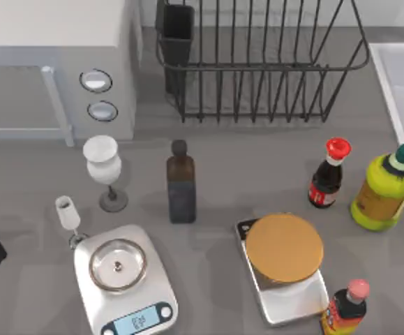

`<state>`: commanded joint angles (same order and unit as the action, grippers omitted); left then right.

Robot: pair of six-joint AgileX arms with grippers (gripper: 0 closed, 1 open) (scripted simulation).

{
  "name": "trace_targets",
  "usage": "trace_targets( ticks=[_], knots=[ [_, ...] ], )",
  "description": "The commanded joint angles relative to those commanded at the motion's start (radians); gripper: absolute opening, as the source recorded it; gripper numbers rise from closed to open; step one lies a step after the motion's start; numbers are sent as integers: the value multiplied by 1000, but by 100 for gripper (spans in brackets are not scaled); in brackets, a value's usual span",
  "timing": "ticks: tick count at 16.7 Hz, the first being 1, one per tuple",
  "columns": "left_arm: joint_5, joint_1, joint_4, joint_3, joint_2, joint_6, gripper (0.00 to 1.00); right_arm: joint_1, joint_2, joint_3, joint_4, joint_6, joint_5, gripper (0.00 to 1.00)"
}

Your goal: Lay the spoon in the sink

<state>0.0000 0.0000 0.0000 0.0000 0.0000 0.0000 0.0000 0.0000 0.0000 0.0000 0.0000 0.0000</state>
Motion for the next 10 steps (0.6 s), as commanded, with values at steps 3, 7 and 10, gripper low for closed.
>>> trace_targets(
  ticks=[3,7,10],
  knots=[
    [0,0,0,0,0,0,100,-7,12,11,-12,-11,1,100],
    [0,0,0,0,0,0,100,-80,163,128,-148,-127,2,100],
    [0,0,0,0,0,0,100,-165,387,269,-321,-269,0,100]
  ],
)
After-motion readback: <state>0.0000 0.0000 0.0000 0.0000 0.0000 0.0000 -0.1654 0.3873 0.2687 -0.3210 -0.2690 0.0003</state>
